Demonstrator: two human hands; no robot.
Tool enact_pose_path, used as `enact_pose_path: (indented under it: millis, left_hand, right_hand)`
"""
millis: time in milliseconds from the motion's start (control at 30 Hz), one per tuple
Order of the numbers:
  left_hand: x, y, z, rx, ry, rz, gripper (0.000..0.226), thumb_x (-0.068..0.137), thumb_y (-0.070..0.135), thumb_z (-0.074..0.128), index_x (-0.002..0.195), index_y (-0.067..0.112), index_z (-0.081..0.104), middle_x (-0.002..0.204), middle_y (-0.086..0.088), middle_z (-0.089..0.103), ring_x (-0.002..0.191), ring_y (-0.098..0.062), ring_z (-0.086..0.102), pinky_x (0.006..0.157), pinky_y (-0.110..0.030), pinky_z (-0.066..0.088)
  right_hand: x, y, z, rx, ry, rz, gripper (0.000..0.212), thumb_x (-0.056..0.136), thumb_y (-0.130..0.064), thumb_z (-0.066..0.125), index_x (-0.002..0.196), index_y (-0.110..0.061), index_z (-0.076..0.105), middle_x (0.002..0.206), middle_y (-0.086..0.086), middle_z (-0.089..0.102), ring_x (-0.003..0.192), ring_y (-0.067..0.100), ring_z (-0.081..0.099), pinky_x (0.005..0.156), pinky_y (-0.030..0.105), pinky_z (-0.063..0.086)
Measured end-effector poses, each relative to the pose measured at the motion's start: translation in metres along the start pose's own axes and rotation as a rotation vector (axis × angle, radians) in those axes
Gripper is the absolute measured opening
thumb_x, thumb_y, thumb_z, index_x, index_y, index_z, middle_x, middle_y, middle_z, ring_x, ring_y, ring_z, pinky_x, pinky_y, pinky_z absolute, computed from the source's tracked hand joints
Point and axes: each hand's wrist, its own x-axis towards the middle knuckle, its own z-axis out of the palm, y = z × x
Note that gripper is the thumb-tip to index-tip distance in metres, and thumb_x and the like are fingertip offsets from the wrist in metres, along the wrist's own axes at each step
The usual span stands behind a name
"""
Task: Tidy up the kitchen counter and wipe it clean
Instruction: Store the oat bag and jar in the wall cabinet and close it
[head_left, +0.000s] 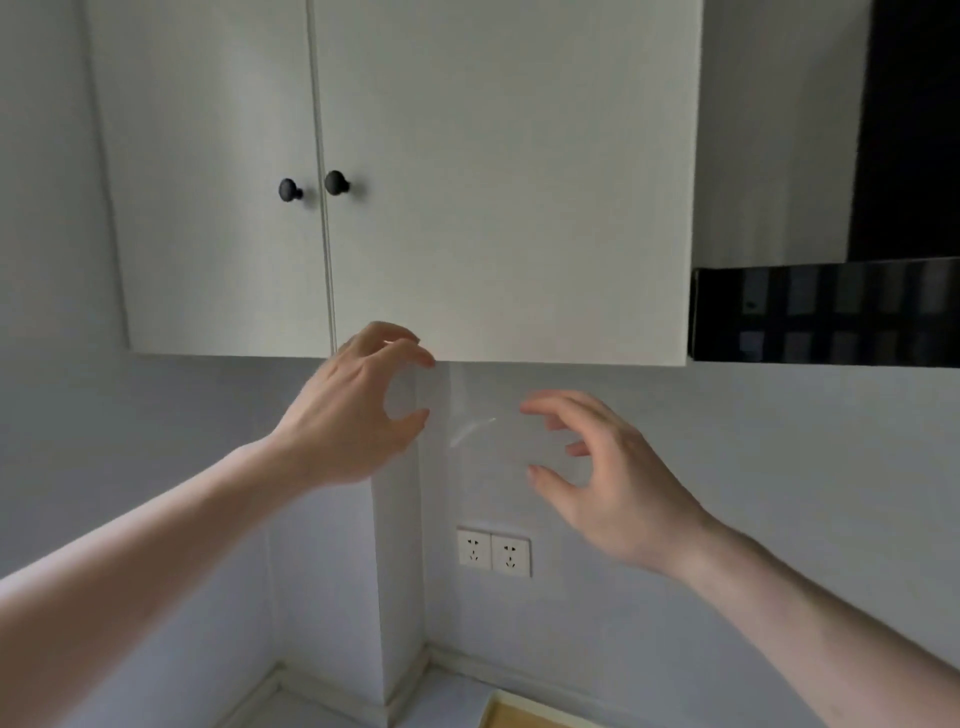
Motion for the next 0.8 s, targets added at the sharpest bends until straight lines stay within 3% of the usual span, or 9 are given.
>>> enact_pose_path:
  millis: [133, 333, 500, 700, 800]
  left_hand:
    - [0.025, -0.011, -0.037, 0.129, 0.096, 0.031, 0.047, 0.086, 0.033, 0.072, 0.129, 0.035, 0.056, 0.139, 0.014, 0.045, 0.125, -0.017, 0.050, 0.109, -0.035, 0.039]
    - [0.060, -0.027, -0.082, 0.311, 0.150, -0.041, 0.056, 0.087, 0.035, 0.068, 0.139, 0.029, 0.048, 0.145, 0.008, 0.040, 0.130, -0.021, 0.045, 0.102, -0.036, 0.041]
    - [0.096, -0.040, -0.110, 0.410, 0.136, -0.105, 0.069, 0.086, 0.036, 0.067, 0.148, 0.027, 0.038, 0.147, 0.001, 0.035, 0.130, -0.027, 0.045, 0.096, -0.038, 0.043]
    - [0.134, -0.048, -0.120, 0.448, 0.082, -0.196, 0.082, 0.083, 0.032, 0.068, 0.154, 0.025, 0.028, 0.151, -0.003, 0.027, 0.133, -0.032, 0.041, 0.083, -0.036, 0.041]
    - [0.142, -0.052, -0.115, 0.473, 0.047, -0.200, 0.081, 0.083, 0.033, 0.068, 0.153, 0.024, 0.028, 0.149, -0.004, 0.028, 0.132, -0.032, 0.043, 0.084, -0.037, 0.043]
  right_hand:
    - [0.035, -0.027, -0.019, -0.034, 0.089, -0.121, 0.047, 0.090, -0.018, 0.073, 0.132, -0.031, 0.057, 0.137, -0.022, 0.050, 0.125, -0.002, 0.050, 0.102, 0.013, 0.040]
    - [0.085, -0.052, -0.046, -0.165, 0.187, -0.241, 0.048, 0.089, -0.020, 0.072, 0.133, -0.029, 0.057, 0.143, -0.015, 0.046, 0.135, 0.000, 0.043, 0.108, 0.025, 0.041]
    - [0.113, -0.058, -0.061, -0.275, 0.250, -0.242, 0.047, 0.088, -0.019, 0.070, 0.133, -0.028, 0.057, 0.147, -0.013, 0.044, 0.138, 0.005, 0.039, 0.108, 0.015, 0.029]
    - [0.132, -0.047, -0.070, -0.405, 0.267, -0.198, 0.051, 0.088, -0.021, 0.068, 0.136, -0.028, 0.054, 0.153, -0.009, 0.038, 0.143, 0.012, 0.032, 0.112, 0.026, 0.031]
    - [0.135, -0.037, -0.070, -0.526, 0.234, -0.173, 0.058, 0.087, -0.025, 0.068, 0.142, -0.026, 0.050, 0.159, -0.004, 0.032, 0.149, 0.018, 0.022, 0.121, 0.032, 0.022]
